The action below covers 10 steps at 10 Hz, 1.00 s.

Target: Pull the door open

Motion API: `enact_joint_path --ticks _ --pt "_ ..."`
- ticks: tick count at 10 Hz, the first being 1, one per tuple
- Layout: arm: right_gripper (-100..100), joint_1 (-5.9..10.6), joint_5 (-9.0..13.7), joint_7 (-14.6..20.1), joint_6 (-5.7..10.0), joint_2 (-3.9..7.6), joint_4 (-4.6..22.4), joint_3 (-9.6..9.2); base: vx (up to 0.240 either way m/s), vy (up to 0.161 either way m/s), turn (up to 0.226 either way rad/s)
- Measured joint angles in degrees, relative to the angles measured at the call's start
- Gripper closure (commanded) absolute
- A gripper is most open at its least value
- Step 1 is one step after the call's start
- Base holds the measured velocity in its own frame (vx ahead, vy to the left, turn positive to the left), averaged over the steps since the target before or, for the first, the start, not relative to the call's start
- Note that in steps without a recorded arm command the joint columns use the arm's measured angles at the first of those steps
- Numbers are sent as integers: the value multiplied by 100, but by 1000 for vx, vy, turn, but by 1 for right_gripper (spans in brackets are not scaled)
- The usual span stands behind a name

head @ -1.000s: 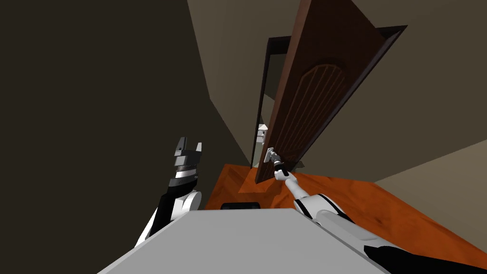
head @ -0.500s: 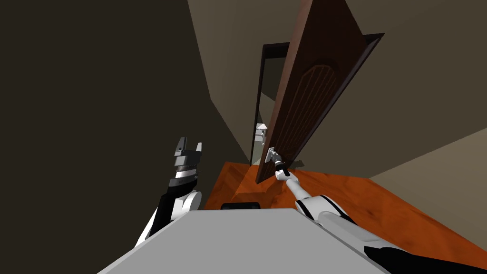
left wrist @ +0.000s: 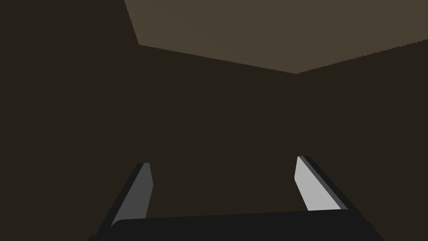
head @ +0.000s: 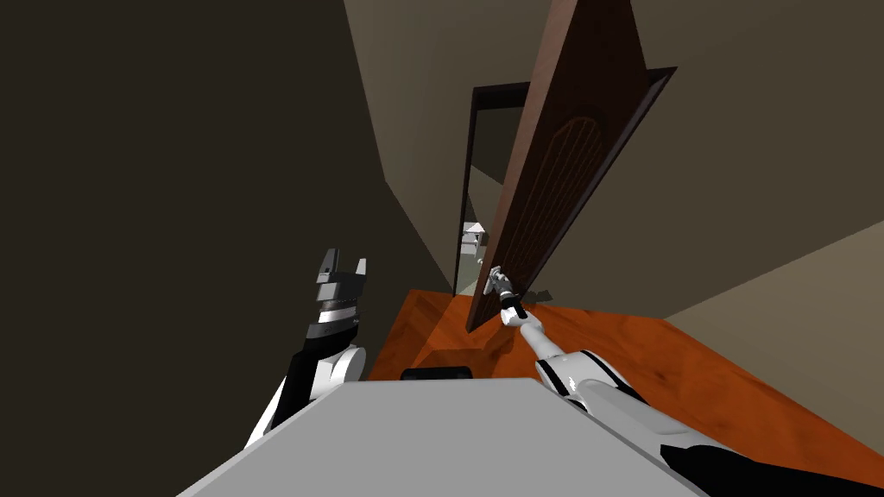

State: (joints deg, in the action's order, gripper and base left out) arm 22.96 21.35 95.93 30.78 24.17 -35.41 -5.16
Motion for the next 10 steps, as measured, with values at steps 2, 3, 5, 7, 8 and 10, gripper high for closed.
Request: enact_joint_path --ticks 2,3,5,7,8,10 --pt "100 -45 6 9 13 25 -43 15 -122 -12 39" --pt "100 -102 2 23 -22 -2 -96 -15 -164 15 80" --pt "100 -154 -16 11 -49 -103 -131 -75 -187 41 69" --pt "-100 -116 -47 99 10 -87 -63 -162 -89 -112 90" --pt "-100 -133 -72 149 23 -79 -104 -218 -7 -189 63" --pt "-100 -133 -122 245 21 -53 -169 -332 -16 -215 79"
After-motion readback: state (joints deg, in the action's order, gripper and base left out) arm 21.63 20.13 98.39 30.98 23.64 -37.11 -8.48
